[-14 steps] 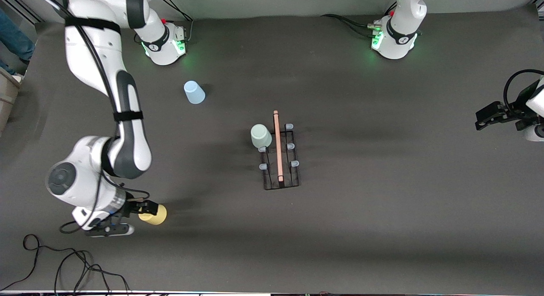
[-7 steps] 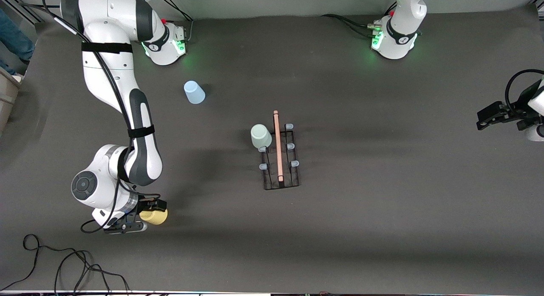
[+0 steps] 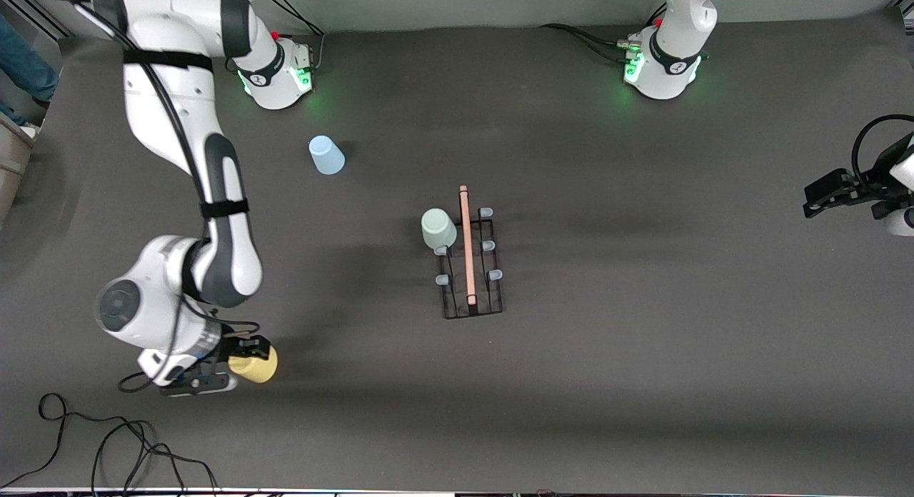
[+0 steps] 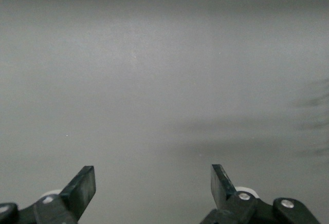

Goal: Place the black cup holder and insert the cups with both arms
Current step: 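Carry the yellow cup with the right gripper onto a rack peg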

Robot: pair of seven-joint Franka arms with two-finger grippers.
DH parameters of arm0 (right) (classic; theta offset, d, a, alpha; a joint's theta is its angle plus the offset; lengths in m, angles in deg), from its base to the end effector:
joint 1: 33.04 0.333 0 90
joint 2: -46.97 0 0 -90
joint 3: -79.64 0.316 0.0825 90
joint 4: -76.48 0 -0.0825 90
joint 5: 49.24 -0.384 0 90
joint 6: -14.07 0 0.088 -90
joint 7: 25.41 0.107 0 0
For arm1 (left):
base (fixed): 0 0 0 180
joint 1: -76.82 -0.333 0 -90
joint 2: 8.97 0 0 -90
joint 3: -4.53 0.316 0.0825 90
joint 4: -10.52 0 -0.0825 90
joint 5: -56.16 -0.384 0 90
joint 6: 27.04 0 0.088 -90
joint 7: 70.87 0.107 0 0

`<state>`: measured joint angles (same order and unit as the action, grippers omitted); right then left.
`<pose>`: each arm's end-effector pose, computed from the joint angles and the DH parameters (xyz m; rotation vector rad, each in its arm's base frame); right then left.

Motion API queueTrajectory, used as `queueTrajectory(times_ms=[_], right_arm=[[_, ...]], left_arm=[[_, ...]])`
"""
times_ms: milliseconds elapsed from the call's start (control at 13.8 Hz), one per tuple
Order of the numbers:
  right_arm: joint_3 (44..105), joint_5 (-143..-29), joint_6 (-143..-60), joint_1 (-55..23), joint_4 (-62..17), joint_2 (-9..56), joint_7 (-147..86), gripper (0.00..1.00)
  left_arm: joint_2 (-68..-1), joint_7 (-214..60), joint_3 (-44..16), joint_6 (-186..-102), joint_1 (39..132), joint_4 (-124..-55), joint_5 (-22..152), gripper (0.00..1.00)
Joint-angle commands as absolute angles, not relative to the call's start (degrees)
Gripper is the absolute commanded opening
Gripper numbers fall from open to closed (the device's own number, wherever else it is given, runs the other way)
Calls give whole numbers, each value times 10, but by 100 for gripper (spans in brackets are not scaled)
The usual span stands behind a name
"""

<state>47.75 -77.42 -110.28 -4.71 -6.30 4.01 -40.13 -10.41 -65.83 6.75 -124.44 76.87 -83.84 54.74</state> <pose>0.7263 0.0555 0.2994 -3.0974 -0.1151 -0.1647 0.5712 0.0237 0.5856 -3.1129 0.0825 -0.0409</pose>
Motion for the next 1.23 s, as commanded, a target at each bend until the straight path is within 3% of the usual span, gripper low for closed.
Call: queueTrajectory(times_ms=[0, 217, 434, 795, 1012, 1157], right_arm=[[478, -705, -1016, -40, -61, 127, -316, 28], [473, -671, -920, 22, -46, 183, -151, 28], [475, -670, -883, 91, -11, 188, 74, 28], [481, -674, -873, 186, 77, 115, 388, 28], [490, -677, -874, 207, 156, 45, 498, 28], [512, -676, -884, 207, 169, 27, 534, 28]], left_arm=[[-95, -647, 68, -1235, 766, -835, 540, 100], [-106, -647, 67, -1247, 759, -833, 537, 100], [-112, -647, 66, -1245, 764, -833, 537, 100], [-113, -628, 67, -1246, 755, -833, 537, 100], [-116, -597, 67, -1247, 735, -834, 537, 100], [-116, -593, 67, -1248, 731, -831, 538, 100]])
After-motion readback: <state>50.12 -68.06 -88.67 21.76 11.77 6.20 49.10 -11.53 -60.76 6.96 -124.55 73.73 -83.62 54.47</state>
